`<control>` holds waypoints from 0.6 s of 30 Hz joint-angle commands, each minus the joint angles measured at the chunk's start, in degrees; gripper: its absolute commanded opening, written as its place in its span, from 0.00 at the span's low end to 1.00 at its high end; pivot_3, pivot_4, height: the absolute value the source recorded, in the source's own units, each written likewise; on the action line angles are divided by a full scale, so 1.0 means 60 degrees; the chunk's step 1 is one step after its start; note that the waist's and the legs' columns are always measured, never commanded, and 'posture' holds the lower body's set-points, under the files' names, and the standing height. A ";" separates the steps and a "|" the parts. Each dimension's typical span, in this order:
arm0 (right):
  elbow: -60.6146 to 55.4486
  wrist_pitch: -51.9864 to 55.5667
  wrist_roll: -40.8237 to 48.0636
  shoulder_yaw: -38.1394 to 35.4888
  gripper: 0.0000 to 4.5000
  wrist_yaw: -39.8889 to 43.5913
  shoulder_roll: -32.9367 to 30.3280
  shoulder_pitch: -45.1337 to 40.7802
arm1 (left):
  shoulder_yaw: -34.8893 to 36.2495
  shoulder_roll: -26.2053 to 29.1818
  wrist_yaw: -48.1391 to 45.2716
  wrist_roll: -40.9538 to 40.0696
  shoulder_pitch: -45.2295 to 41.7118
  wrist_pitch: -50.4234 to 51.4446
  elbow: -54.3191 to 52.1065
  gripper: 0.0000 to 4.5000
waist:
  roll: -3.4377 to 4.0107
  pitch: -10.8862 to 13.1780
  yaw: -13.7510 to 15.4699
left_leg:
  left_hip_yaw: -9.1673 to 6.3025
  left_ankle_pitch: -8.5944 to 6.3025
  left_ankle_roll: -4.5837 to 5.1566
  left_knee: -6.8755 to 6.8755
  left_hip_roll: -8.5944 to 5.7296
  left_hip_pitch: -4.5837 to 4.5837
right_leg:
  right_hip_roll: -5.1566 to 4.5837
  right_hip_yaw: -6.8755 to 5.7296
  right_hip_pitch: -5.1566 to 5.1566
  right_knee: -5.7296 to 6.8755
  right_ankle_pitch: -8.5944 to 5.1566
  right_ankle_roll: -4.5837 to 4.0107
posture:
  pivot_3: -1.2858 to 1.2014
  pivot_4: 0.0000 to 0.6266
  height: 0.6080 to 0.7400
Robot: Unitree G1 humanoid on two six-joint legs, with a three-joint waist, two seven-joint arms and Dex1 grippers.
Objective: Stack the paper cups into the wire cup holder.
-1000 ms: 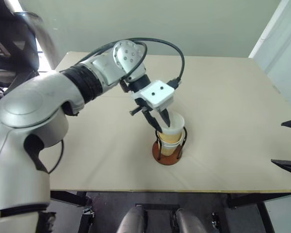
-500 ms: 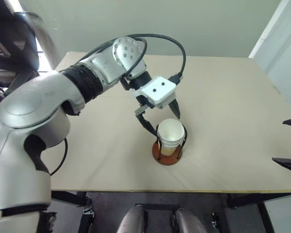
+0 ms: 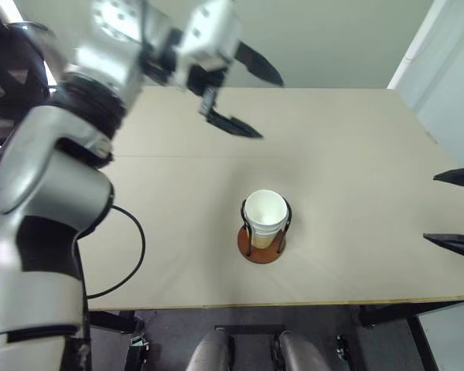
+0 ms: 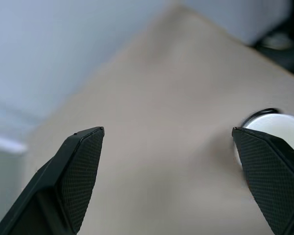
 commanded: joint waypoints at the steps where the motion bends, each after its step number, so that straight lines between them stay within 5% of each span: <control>1: 0.1046 -0.1190 -0.0025 0.1590 1.00 0.0016 -0.0414 -0.1156 | 0.1974 0.1603 0.0483 0.0699 0.0886 0.1328 -0.0345 0.99 | 0.0013 -0.0003 -0.0120 | 0.0011 0.0018 -0.0029 -0.0025 -0.0005 0.0012 | 0.0006 0.0006 -0.0004 0.0000 -0.0004 -0.0004 | 0.52 0.24 1.00; 5: 0.2414 -0.2297 -0.0413 0.3818 1.00 0.0384 -0.0373 -0.3083 | 0.3889 0.3397 0.1820 0.1096 0.3502 0.2895 -0.2759 0.99 | 0.0019 -0.0009 -0.0146 | 0.0003 0.0117 -0.0110 -0.0102 -0.0003 0.0050 | 0.0014 0.0025 0.0008 -0.0005 -0.0040 0.0006 | 0.52 0.24 1.00; 9: 0.4002 -0.3218 -0.1352 0.6501 1.00 0.1148 0.0562 -0.5899 | 0.7305 0.5194 0.3884 0.0404 0.8449 0.4478 -0.5894 0.99 | -0.0021 -0.0022 -0.0195 | 0.0015 0.0142 -0.0139 -0.0140 0.0005 0.0049 | 0.0018 0.0024 -0.0031 0.0018 -0.0021 -0.0016 | 0.52 0.24 1.00; 14: 0.5866 -0.4164 -0.2508 0.8231 1.00 0.1996 0.1892 -0.8055 | 1.1840 0.4280 0.5979 0.0175 1.3344 0.6742 -0.9548 0.99 | -0.0055 -0.0024 -0.0047 | -0.0015 0.0152 -0.0152 -0.0136 0.0017 0.0057 | 0.0006 -0.0023 -0.0036 0.0025 -0.0023 -0.0057 | 0.52 0.24 1.00; 18: 0.7037 -0.4811 -0.2934 0.9003 1.00 0.2299 0.2710 -0.9106 | 1.3531 0.3198 0.7309 0.0180 1.4915 0.7839 -1.1449 0.99 | -0.0066 -0.0022 0.0016 | -0.0014 0.0167 -0.0163 -0.0129 0.0012 0.0073 | -0.0004 -0.0043 -0.0013 0.0073 -0.0042 -0.0173 | 0.52 0.24 1.00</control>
